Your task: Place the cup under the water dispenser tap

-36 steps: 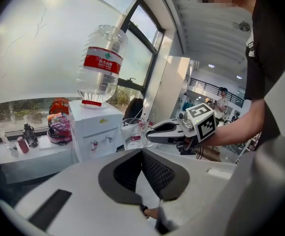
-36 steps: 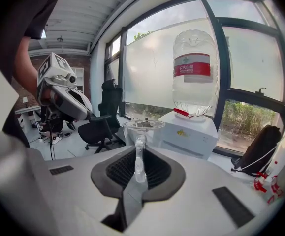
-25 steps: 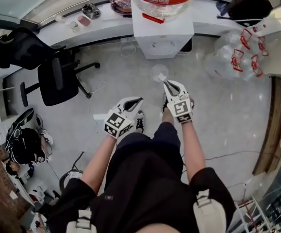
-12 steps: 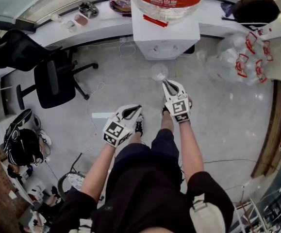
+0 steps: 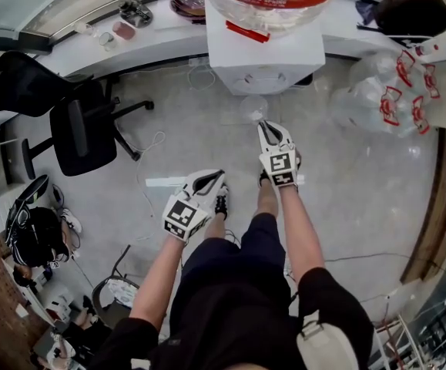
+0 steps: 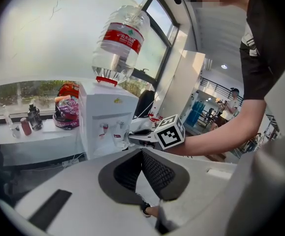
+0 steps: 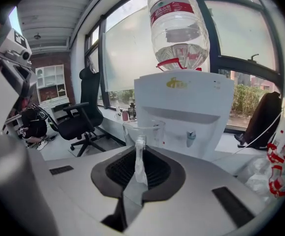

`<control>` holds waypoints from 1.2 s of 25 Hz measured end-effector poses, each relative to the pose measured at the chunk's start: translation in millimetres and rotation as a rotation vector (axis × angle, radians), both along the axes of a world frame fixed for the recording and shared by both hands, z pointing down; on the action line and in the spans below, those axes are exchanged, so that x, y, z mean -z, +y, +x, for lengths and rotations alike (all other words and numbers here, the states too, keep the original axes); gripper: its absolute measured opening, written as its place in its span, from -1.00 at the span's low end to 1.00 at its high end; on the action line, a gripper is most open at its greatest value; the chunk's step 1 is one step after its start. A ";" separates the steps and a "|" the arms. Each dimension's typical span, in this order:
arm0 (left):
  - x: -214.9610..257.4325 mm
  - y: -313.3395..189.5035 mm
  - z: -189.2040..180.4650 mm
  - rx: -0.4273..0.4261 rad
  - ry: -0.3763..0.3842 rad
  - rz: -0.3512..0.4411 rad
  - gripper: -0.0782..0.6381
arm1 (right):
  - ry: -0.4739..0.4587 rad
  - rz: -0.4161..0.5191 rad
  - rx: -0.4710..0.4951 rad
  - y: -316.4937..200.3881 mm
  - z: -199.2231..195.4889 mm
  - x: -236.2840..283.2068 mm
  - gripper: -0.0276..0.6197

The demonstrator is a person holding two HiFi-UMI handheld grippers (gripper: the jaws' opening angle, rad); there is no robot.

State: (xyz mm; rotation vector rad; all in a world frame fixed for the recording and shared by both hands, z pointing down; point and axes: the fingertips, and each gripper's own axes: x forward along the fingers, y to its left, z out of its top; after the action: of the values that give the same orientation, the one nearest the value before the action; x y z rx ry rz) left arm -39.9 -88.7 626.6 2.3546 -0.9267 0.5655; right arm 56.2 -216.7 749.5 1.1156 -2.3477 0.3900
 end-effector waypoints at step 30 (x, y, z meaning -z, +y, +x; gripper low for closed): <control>-120.0 22.6 -40.1 0.106 -0.025 -0.128 -0.79 | 0.005 0.035 -0.050 -83.0 -8.5 -164.9 -0.84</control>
State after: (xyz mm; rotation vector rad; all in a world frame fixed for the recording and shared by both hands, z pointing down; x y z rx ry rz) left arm -80.0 -66.2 746.6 2.1752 -0.9906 0.5952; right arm 47.8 -299.7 914.4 1.1918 -2.3350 0.3649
